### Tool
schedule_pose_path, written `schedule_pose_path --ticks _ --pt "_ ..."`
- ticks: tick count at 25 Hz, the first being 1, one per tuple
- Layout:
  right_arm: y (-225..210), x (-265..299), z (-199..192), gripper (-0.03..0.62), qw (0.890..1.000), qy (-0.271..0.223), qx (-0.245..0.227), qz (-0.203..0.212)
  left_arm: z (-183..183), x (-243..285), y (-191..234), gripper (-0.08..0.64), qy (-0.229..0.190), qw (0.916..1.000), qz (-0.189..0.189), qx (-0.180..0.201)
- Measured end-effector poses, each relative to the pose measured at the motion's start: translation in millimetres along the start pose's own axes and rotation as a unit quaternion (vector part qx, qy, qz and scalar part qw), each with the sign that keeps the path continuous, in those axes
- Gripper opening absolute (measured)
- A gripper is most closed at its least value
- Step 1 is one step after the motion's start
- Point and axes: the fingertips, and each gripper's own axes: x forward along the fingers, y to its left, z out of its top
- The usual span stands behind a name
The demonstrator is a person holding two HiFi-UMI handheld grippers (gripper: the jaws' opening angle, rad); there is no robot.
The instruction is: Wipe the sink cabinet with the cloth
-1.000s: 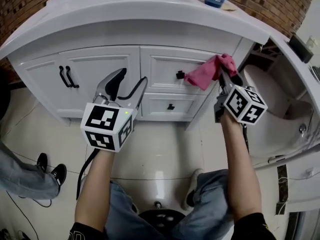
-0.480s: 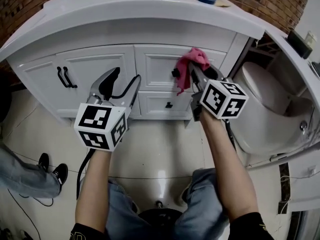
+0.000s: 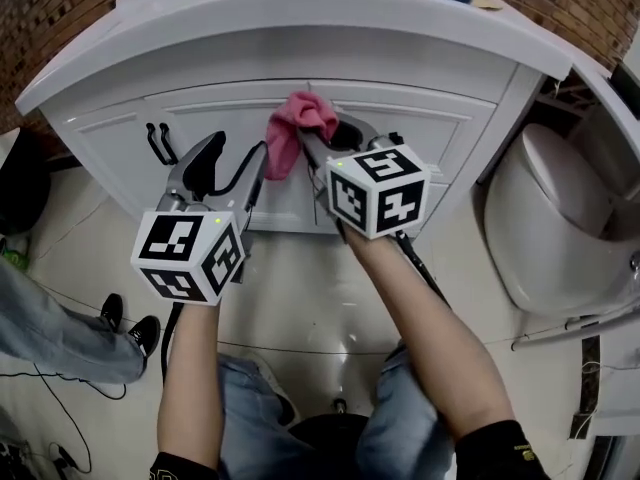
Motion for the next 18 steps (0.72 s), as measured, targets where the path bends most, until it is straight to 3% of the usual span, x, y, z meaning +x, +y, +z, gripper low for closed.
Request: schedule_pose_path --ticks 3,7,13,16,18 --pt "-39 -20 -2 0.078 0.998 0.003 0.02 -0.058 -1 4 -7 0.238 0.002 1.0 -0.009 0.001" --pt "-95 -71 6 0.077 0.991 0.007 -0.003 -0.134 -2 12 -18 0.238 0.002 0.9997 -0.024 0.0" --pt "-193 -179 1 0.077 0.963 0.013 0.013 -0.269 -6 22 -28 0.238 0.005 0.9992 -0.04 0.004" --pt "-225 -215 -7 0.077 0.947 0.02 0.025 -0.318 -6 22 -27 0.238 0.003 0.9991 -0.042 0.003" --pt "-232 -225 -7 0.077 0.943 0.012 0.04 -0.33 -5 21 -26 0.238 0.003 0.9992 -0.04 0.002"
